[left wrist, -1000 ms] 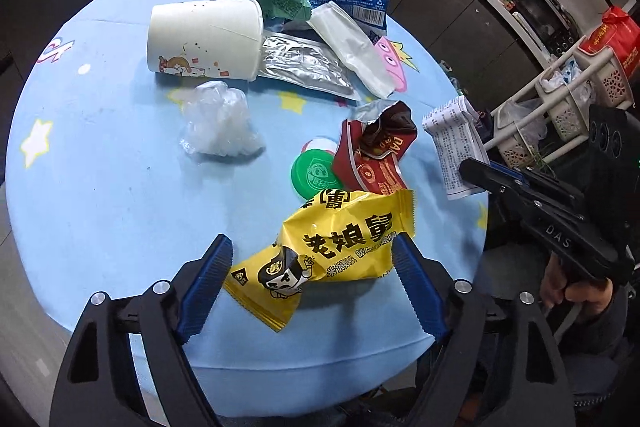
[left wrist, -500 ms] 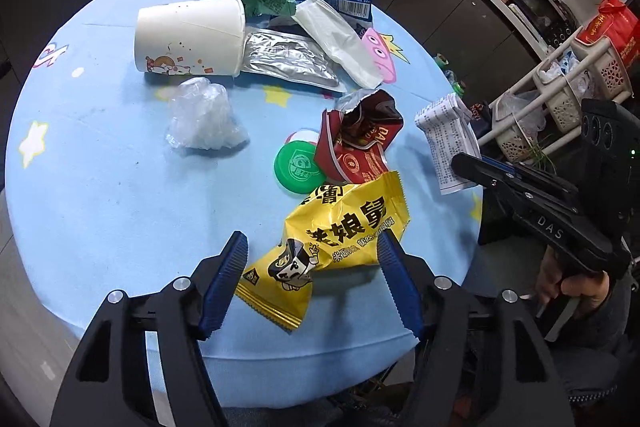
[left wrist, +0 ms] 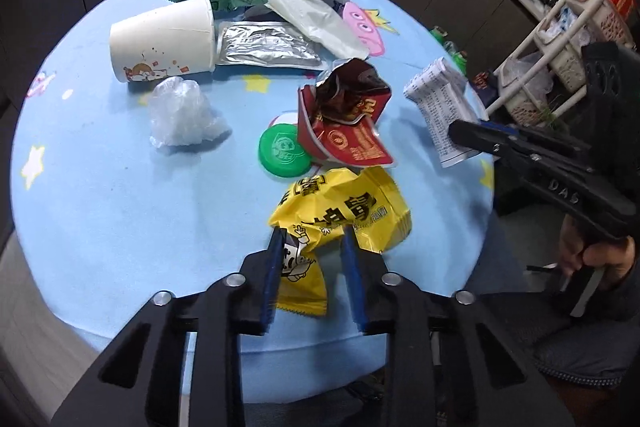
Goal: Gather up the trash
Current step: 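Lift the yellow wrapper with the left tool and carry it over the bucket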
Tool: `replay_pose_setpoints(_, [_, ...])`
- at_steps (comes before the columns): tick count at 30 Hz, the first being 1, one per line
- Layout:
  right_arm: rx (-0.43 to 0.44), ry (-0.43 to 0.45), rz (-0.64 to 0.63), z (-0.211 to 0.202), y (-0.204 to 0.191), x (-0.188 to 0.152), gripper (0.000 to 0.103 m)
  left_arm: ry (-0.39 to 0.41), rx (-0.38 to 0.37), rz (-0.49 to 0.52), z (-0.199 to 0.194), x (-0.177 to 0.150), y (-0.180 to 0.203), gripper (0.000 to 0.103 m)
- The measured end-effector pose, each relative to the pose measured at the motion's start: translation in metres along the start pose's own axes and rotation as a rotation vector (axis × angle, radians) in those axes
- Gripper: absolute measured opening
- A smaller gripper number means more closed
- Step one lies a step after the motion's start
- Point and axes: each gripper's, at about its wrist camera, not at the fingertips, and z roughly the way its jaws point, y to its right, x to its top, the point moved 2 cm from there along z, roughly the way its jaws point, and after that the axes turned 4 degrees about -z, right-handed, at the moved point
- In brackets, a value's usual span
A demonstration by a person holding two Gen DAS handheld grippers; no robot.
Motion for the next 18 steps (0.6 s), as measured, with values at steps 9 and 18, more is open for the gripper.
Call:
replay_pose_setpoints(9, [0.035,0.084,0.014,-0.033,0.003,0.011,0.007,0.119,-0.02,-0.028,-0.053,0.013,0.014,0.01])
replay_pose_setpoints(18, [0.016,0.2,0.056,-0.078,0.028,0.026,0.007,0.269,-0.074,-0.012,-0.092,0.062,0.06,0.01])
